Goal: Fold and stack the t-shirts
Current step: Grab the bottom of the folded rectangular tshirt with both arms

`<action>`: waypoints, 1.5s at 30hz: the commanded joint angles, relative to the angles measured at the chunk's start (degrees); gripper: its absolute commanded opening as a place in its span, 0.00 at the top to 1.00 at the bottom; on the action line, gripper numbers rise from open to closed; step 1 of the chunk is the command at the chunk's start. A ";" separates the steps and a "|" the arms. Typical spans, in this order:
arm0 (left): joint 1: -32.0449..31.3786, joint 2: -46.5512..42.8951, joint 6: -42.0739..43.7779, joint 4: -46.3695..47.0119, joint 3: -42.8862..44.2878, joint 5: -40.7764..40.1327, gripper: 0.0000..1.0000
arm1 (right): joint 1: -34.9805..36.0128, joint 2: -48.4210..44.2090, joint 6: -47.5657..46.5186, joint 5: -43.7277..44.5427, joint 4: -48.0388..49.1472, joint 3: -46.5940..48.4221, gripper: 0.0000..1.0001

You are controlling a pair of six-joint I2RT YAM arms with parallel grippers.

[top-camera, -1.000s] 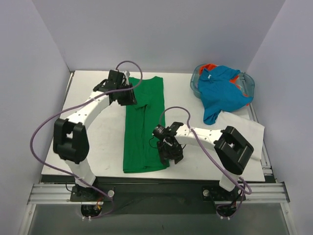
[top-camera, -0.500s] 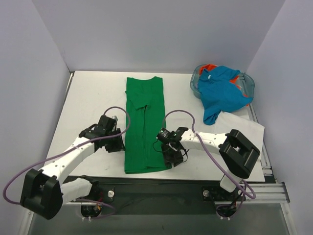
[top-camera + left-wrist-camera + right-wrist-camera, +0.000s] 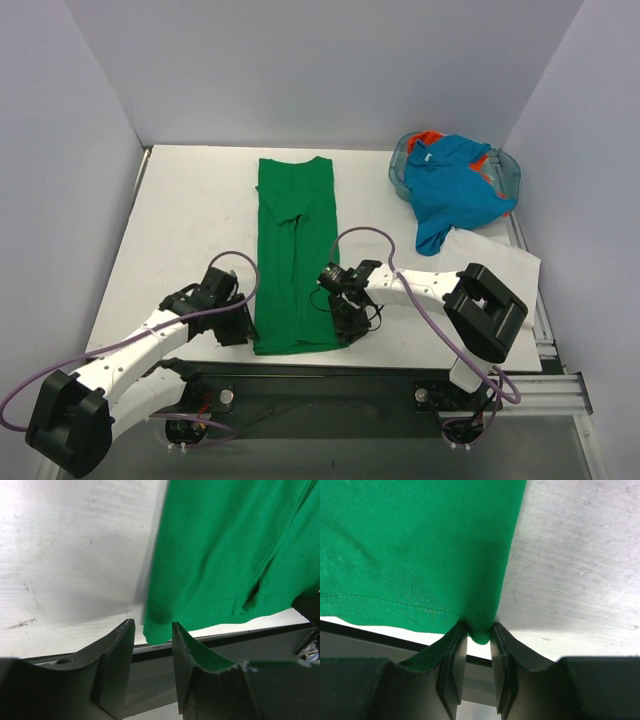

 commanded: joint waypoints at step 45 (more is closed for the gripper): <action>-5.70 -18.09 -10.21 -13.34 0.42 2.36 1.00 | 13.72 -9.19 13.86 1.27 -15.64 1.43 1.00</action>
